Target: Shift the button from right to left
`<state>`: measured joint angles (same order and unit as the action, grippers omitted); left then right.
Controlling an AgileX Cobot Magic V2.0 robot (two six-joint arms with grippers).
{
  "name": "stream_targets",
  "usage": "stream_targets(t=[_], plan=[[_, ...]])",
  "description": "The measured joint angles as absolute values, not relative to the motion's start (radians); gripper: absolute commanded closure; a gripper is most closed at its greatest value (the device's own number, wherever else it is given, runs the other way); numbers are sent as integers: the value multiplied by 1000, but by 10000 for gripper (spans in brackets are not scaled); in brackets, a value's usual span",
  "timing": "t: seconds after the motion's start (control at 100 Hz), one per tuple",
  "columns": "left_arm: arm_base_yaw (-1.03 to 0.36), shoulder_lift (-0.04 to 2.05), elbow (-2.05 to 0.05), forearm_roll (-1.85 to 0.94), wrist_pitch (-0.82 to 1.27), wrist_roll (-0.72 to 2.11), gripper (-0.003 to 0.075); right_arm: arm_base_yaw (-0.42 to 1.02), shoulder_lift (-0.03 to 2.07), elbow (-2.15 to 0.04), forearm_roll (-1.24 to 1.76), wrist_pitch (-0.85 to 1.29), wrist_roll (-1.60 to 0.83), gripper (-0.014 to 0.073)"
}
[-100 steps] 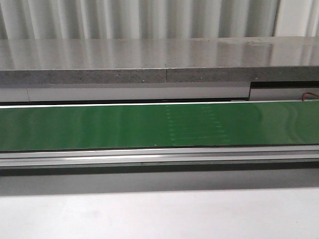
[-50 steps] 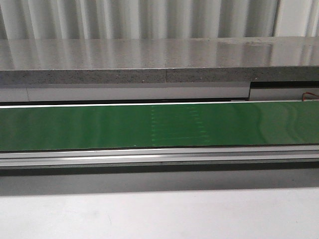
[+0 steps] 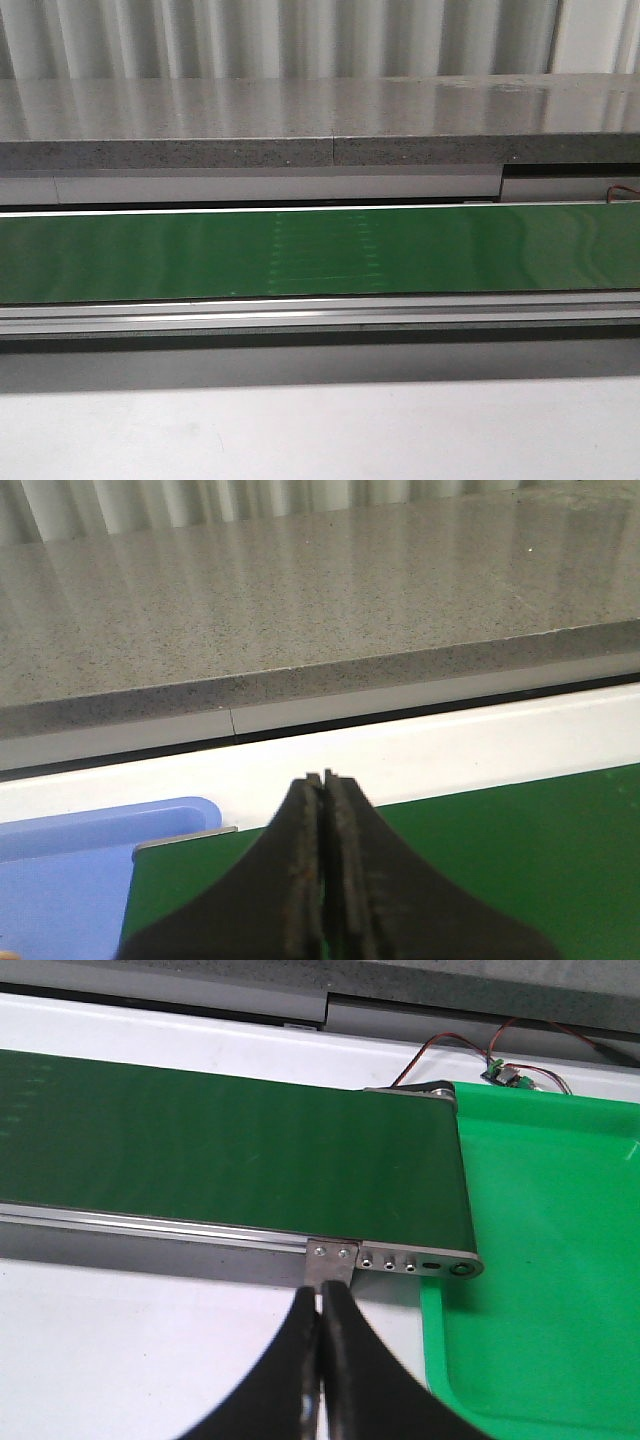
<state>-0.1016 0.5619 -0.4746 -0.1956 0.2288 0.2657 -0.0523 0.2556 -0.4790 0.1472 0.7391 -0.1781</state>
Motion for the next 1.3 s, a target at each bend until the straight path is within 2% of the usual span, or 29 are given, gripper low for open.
stream_targets(t=[0.18,0.45,0.73,1.08,1.299], plan=[[-102,554,-440,-152,142,256,741,-52,256,-479,147,739,-178,659],[-102,445,-349,103,138,0,741,-52,256,-479,147,739,-178,659],[-102,287,-189,121,142,-30,741,-52,256,-479,147,739,-178,659],[-29,65,-2,121,89,-32,741,-52,256,-479,147,739,-178,659],[-27,-4,3,89,125,-32,741,-52,256,-479,147,739,-178,659]])
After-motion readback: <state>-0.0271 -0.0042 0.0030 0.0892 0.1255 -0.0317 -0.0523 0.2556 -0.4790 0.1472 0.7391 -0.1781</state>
